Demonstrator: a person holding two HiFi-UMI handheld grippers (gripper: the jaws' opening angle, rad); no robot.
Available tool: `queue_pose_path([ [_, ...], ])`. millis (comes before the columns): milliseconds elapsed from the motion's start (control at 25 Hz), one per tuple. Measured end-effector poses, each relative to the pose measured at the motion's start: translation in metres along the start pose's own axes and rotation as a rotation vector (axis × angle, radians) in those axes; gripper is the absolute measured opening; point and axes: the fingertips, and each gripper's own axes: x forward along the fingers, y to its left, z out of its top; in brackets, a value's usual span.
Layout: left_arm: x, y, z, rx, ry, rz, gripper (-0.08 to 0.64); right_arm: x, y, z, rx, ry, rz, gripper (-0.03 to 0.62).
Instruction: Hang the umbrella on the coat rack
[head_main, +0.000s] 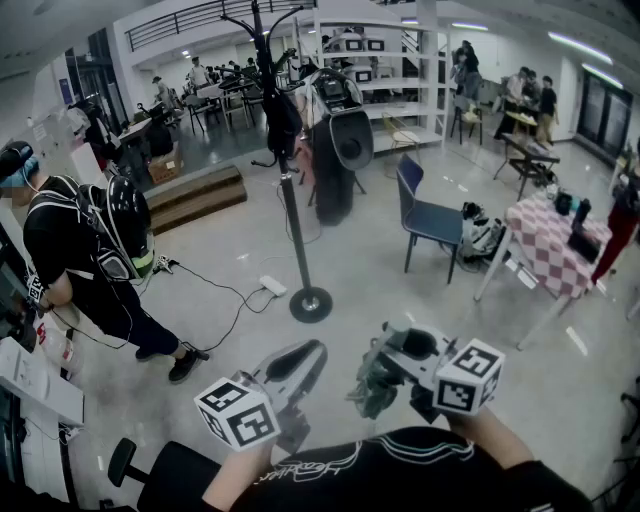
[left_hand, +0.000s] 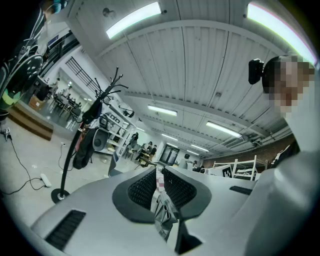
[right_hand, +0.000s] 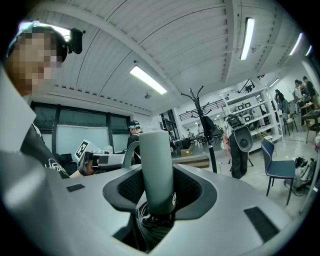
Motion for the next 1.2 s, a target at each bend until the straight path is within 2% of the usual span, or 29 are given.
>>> queue_pose_path([
  [280, -0.008, -0.001, 0.001, -0.027, -0.019, 0.004, 0.044, -0.004, 0.010, 0.005, -0.015, -0.003, 0.000, 0.163],
  [600, -0.001, 0.009, -0.003, -0.056, -0.018, 0.004, 0.044, -0.002, -0.002, 0.006, -0.006, -0.011, -0.025, 0.163],
  [840, 0.028, 0.024, -0.012, -0.081, 0.015, 0.011, 0.044, 0.002, -0.037, -0.004, 0.034, 0.009, -0.029, 0.163],
  [1200, 0.100, 0.067, -0.020, -0.136, 0.061, 0.055, 0.046, 0.021, -0.121, -0.015, 0.095, 0.049, -0.009, 0.163],
])
